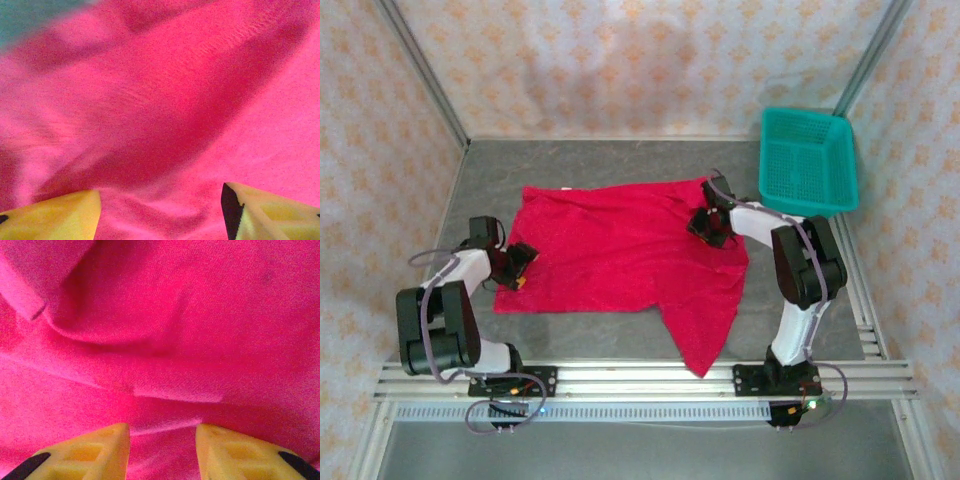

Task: Fold the inside-out t-shirt

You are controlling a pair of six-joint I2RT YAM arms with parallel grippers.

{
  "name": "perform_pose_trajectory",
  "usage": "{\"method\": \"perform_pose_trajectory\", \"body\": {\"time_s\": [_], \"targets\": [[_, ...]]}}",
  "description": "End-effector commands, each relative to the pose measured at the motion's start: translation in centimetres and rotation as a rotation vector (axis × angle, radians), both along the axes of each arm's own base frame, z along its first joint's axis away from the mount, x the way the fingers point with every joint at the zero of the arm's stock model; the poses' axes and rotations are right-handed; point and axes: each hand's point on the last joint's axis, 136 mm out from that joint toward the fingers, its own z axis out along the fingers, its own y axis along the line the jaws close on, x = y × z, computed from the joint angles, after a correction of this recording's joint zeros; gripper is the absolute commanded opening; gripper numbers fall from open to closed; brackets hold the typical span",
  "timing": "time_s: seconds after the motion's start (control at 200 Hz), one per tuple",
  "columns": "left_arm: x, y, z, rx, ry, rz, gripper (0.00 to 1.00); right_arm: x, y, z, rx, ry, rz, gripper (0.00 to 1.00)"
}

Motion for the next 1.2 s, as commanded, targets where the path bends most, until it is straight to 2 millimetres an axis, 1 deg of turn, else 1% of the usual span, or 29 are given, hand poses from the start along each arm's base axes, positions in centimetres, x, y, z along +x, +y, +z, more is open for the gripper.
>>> {"method": "perform_pose_trajectory", "body": {"time_s": [0.0,0.07,0.105,0.16,0.23,0.305,0.37,0.45,0.55,0.691,0.726,0.851,0.926,1.026,1.076,1.196], "targets": [[0.1,1.5,3.7,0.125,-0.005,0.004,0.67,1.7,-1.4,4.5,-0.092,-0.1,-0.01,0.44],[1.9,1.2,7.0,0.188,-0.09,-0.029,0.68,3.0,-2.1,6.2,-0.146,-0.144,-0.014,0.49],[2.9,0.7,8.5,0.216,-0.13,-0.059,0.68,3.7,-2.4,6.6,-0.169,-0.157,-0.014,0.5],[4.2,-0.3,10.6,0.258,-0.185,-0.108,0.68,4.7,-2.9,6.9,-0.207,-0.163,-0.019,0.51],[5.6,-1.8,12.3,0.286,-0.231,-0.161,0.68,6.1,-3.2,6.5,-0.237,-0.15,-0.019,0.51],[6.6,-3.2,12.9,0.279,-0.263,-0.199,0.68,7.4,-3.3,5.9,-0.255,-0.131,-0.019,0.51],[7.1,-3.9,12.9,0.271,-0.278,-0.216,0.68,8.2,-3.2,5.4,-0.261,-0.113,-0.016,0.52],[7.1,-4.2,12.2,0.268,-0.271,-0.22,0.68,8.6,-2.9,5.0,-0.25,-0.094,-0.014,0.52],[6.7,-4.2,10.9,0.26,-0.245,-0.216,0.68,8.7,-2.4,4.5,-0.223,-0.095,-0.02,0.53],[6.2,-4.5,8.8,0.233,-0.216,-0.208,0.67,8.8,-2.5,3.6,-0.226,-0.084,-0.028,0.52],[6.1,-4.6,8.5,0.228,-0.209,-0.208,0.67,8.9,-2.4,3.6,-0.222,-0.083,-0.028,0.49],[5.8,-4.6,7.7,0.225,-0.183,-0.214,0.67,9.4,-2.3,4.2,-0.212,-0.103,-0.034,0.29],[5.7,-4.5,7.8,0.231,-0.179,-0.218,0.67,9.6,-2.4,4.7,-0.212,-0.109,-0.039,0.17],[5.5,-4.3,8.0,0.246,-0.177,-0.222,0.66,9.9,-2.4,5.9,-0.195,-0.133,-0.045,0.05],[5.5,-4.2,8.0,0.252,-0.175,-0.22,0.67,10.1,-2.4,6.5,-0.19,-0.145,-0.047,0.0],[5.4,-4.2,7.7,0.25,-0.168,-0.223,0.67,10.8,-2.2,8.7,-0.162,-0.182,-0.05,0.0]]}}
